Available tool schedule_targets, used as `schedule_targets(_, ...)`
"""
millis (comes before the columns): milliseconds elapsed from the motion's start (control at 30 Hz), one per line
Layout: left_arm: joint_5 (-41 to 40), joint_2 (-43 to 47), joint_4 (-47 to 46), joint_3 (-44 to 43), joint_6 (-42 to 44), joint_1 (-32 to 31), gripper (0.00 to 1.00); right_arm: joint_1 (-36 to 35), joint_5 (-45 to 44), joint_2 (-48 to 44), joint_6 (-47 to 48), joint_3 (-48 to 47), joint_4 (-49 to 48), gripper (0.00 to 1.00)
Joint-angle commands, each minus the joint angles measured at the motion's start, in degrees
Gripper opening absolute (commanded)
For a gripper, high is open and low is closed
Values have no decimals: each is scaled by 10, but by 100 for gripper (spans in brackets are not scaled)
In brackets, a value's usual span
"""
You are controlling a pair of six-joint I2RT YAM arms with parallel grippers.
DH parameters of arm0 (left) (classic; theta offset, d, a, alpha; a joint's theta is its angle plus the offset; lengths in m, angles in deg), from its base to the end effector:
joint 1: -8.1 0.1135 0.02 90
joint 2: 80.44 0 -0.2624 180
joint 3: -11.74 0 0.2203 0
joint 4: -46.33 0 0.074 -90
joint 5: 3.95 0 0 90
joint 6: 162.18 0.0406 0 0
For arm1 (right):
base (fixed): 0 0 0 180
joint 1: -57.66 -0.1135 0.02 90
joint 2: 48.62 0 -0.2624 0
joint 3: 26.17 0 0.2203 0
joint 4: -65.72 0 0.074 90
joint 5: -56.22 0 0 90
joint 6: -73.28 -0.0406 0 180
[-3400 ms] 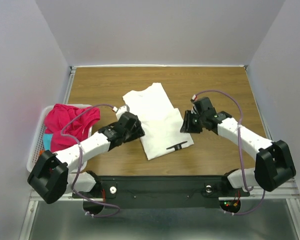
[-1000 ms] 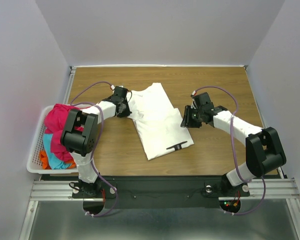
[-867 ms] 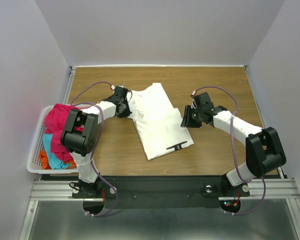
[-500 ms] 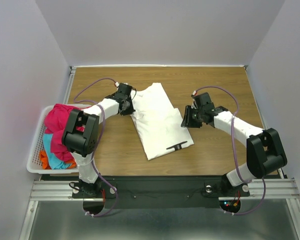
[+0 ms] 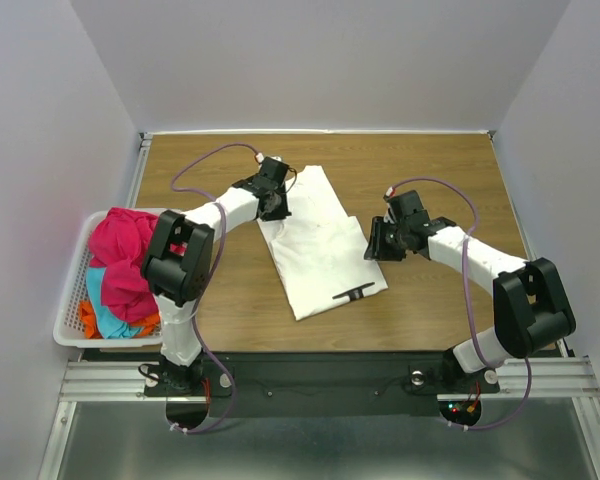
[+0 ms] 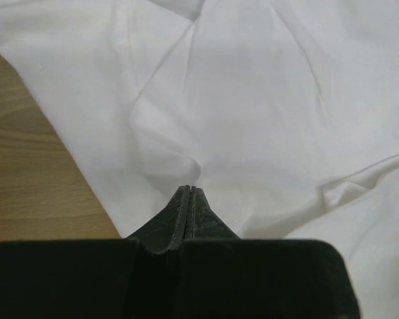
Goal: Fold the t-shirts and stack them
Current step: Fold the tshirt
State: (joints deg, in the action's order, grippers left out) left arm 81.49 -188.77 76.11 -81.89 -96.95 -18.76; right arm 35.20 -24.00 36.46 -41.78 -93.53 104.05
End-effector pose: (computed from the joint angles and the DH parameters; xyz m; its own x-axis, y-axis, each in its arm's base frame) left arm 0.3559 -0.1766 0.2265 -0.7351 -0.0959 -0.6712 0.1011 0.9634 -0.2484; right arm 0.2478 0.1099 0.2133 -0.8910 0.0833 -0.4462 -0.0958 0.9264 0.3642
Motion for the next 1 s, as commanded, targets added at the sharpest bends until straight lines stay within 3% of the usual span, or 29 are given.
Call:
schedule_targets(0, -1, -28, 22, -35, 10, -14, 1, 0, -10, -20, 7, 3, -15, 42)
schedule_targets(167, -1, -63, 21, -40, 1, -22, 6, 1, -11, -25, 4, 12, -15, 42)
schedule_targets(267, -5, -69, 10, -30, -5, -22, 16, 1, -11, -29, 2, 16, -15, 42)
schedule_targets(400, -17, -65, -4, -18, -4, -19, 41, 1, -9, -35, 0, 17, -15, 42)
schedule_targets(533, -20, -37, -5, -18, 1, -17, 55, 0, -6, -41, -1, 8, -14, 42)
schedule_targets(967, -34, 6, 7, -54, 10, -15, 57, 1, 16, -22, 1, -58, -14, 42)
